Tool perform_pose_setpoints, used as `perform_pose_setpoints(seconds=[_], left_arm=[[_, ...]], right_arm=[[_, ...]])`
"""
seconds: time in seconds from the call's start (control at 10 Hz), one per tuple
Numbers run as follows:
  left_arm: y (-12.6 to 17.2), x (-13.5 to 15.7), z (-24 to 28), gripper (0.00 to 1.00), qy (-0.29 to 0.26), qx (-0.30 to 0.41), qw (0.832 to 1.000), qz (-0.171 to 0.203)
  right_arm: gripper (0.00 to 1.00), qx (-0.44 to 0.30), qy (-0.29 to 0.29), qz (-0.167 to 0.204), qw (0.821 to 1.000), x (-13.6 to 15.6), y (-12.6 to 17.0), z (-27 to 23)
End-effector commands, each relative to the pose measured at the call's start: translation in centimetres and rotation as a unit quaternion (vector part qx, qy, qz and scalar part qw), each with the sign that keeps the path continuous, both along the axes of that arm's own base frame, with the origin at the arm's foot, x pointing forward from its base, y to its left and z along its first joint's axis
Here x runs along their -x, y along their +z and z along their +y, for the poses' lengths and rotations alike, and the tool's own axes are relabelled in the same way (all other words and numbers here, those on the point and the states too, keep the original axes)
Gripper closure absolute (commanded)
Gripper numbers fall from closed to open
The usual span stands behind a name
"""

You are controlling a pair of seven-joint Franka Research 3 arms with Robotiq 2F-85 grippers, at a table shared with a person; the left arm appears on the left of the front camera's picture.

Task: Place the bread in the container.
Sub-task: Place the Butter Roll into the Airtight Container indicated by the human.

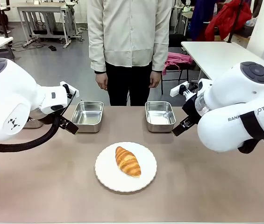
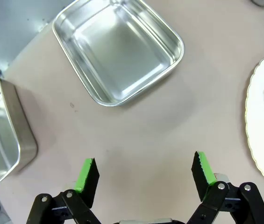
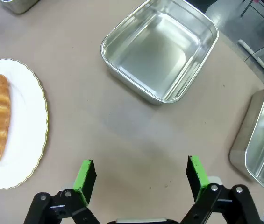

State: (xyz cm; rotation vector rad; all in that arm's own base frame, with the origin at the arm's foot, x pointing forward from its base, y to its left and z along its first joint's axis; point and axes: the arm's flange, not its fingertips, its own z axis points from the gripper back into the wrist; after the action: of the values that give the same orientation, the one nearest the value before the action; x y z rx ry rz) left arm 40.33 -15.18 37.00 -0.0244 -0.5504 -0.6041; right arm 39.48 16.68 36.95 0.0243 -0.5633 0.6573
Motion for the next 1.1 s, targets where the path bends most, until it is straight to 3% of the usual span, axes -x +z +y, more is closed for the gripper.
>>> perform_pose_setpoints(seconds=[0.0, 0.9, 1.0], left_arm=[[0.0, 0.0, 0.0, 0.00, 0.000, 0.000, 1.000, 0.000], [0.0, 0.0, 0.0, 0.00, 0.000, 0.000, 1.000, 0.000], [2.8, -0.2, 1.4, 0.00, -0.003, 0.020, 1.000, -0.006]], right_arm=[[0.00, 0.000, 0.000, 0.000, 1.000, 0.0, 0.1, 0.0], [0.00, 0.000, 0.000, 0.000, 1.000, 0.0, 0.0, 0.0], [0.00, -0.009, -0.006, -0.024, 1.000, -0.3, 2.0, -0.6]])
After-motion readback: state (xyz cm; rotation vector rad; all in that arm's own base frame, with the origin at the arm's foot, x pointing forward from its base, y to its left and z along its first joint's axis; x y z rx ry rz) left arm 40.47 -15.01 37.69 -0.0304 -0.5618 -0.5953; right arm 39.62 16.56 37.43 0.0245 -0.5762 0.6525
